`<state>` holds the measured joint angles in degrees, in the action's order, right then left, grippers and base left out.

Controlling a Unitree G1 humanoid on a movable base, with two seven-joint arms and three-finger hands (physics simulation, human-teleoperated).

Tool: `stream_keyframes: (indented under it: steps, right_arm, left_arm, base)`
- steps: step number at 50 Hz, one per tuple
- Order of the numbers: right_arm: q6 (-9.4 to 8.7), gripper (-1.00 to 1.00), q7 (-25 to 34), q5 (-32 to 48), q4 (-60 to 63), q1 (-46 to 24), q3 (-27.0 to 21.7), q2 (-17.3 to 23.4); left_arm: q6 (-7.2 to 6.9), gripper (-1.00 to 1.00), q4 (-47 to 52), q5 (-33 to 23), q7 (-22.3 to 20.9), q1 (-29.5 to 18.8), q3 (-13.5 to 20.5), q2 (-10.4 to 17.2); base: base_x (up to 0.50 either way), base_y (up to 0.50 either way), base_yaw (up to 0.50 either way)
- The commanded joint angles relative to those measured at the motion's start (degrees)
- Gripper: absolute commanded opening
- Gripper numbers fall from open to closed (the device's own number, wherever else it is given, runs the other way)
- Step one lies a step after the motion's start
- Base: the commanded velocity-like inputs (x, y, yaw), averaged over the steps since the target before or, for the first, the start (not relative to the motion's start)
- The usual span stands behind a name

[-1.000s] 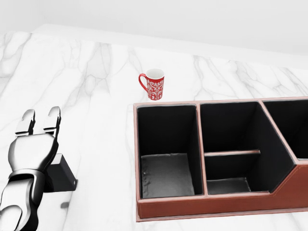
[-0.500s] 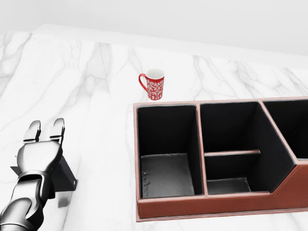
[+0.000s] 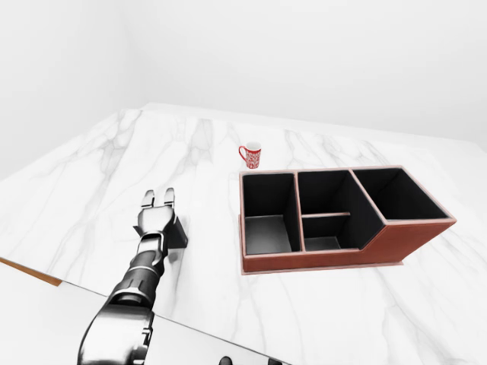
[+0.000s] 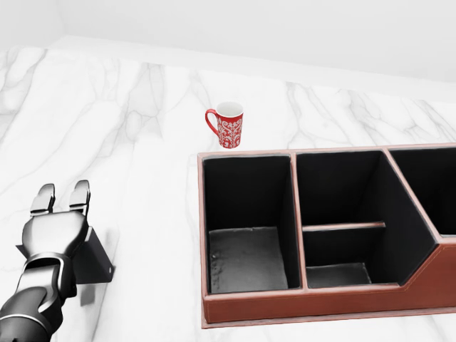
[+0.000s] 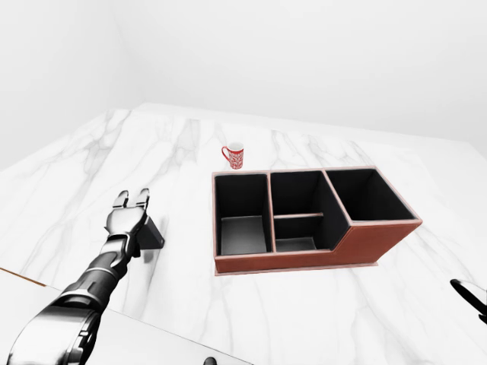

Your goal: Pick up the book and place it in the left compartment of the caddy.

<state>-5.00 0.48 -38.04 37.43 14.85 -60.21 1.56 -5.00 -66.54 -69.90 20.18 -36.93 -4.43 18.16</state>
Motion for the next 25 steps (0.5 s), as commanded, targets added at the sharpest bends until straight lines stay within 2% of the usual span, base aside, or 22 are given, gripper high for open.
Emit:
stream_keyframes:
  steps: [1, 25]
  right_arm:
    - [0.00, 1.00, 0.03, 0.14, 0.11, 0.05, 0.13, -0.08]
    - [0.00, 1.00, -0.11, -0.31, 0.46, 0.18, -0.16, -0.06]
  left_arm:
    - [0.00, 1.00, -5.37, 1.25, 1.69, -1.53, -0.08, 0.60]
    - [0.00, 1.00, -9.90, 0.69, -0.92, -2.62, -0.76, 0.40]
  base:
    - [0.00, 0.00, 0.00]
    - [0.00, 0.00, 0.00]
